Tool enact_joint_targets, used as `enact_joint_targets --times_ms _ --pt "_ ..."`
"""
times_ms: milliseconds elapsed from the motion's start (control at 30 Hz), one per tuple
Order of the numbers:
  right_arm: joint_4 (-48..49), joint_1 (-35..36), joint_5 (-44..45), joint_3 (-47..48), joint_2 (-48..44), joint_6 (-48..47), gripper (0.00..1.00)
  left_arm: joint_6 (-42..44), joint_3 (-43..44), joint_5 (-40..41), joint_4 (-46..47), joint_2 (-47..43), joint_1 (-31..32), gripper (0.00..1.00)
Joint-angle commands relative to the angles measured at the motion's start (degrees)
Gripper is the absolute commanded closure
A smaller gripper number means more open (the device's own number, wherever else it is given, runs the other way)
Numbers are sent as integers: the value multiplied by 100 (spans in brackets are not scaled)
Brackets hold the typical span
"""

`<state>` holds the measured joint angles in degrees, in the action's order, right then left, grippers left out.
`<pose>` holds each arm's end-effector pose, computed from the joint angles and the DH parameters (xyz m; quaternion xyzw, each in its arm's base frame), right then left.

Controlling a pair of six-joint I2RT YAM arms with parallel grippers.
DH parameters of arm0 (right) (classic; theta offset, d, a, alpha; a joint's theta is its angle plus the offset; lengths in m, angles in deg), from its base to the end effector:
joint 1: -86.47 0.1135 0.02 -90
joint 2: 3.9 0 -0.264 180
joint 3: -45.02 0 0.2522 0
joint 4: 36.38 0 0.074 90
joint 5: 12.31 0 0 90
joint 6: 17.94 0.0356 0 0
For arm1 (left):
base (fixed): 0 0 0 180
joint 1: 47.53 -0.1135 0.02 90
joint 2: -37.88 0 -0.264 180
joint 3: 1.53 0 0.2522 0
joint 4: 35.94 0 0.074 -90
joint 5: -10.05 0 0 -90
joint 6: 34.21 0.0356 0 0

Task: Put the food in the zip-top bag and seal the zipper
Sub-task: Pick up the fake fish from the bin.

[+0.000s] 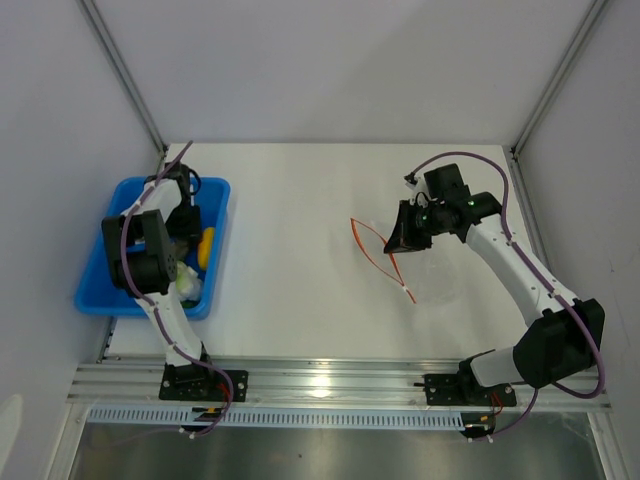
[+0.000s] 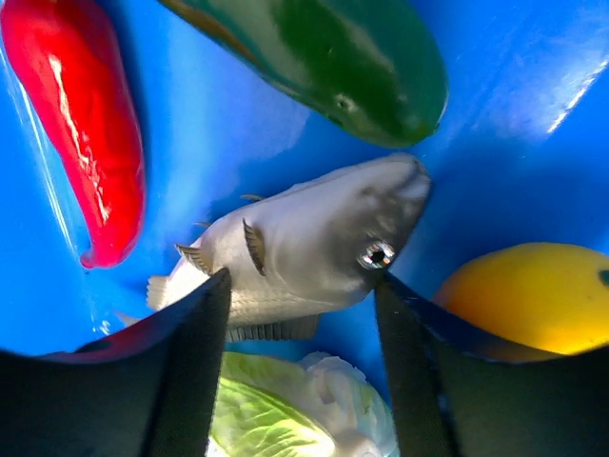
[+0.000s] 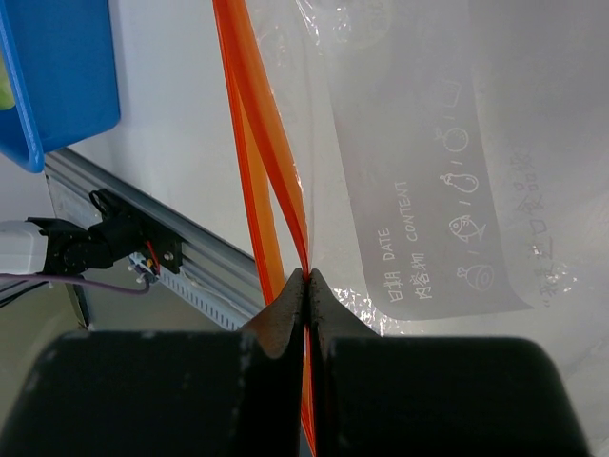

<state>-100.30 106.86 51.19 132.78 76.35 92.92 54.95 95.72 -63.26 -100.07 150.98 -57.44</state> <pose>0.2606 0.1138 0.3185 -0.0624 0.9321 0.3044 0.1859 0.3775 0.0763 0.1810 -0.1049 0.9801 0.1510 0.0747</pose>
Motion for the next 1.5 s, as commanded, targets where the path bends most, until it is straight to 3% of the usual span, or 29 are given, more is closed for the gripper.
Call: enact_joint_targets --times_ms 0,133,200,367,467,567,600,633,667,700,733,833,933,1233,1367,1467 --pt "155 -17 -118 18 -106 -65 100 49 239 -508 88 98 77 40" --pt "155 -25 -101 62 -88 -47 100 14 405 -544 -17 186 68 60" --pt "146 -25 -66 89 -88 -38 100 -39 371 -509 -61 143 68 77" --pt "155 -25 -57 80 -115 5 100 -197 221 -404 53 -156 68 99" --pt "155 -25 -48 80 -141 14 100 -267 72 -359 71 -384 68 100" --pt "172 -17 -66 97 -159 49 100 -259 -78 -281 159 -543 68 99" --pt "181 -17 -66 97 -167 58 100 -259 -78 -237 115 -517 68 94" --pt "190 -25 -74 89 -176 67 100 -276 -69 -132 89 -456 68 84" --pt "190 -17 -74 80 -176 67 100 -302 -69 -78 54 -421 68 59" --pt "190 -17 -83 71 -176 58 100 -372 -60 -34 -7 -394 77 49" --pt "190 -25 -83 62 -194 67 100 -408 -25 9 -51 -307 77 34" --pt "207 -25 -110 36 -203 76 100 -443 176 150 -262 -61 68 20" --pt "234 -25 -127 18 -211 76 100 -426 300 273 -394 124 68 14" --pt "304 -25 -259 -122 -176 111 100 -268 353 511 -377 459 68 14" --pt "295 -17 -303 -140 -115 85 100 -267 274 511 -307 485 7 21" --pt "313 -25 -338 -122 -88 102 100 -276 204 555 -272 538 -11 35"
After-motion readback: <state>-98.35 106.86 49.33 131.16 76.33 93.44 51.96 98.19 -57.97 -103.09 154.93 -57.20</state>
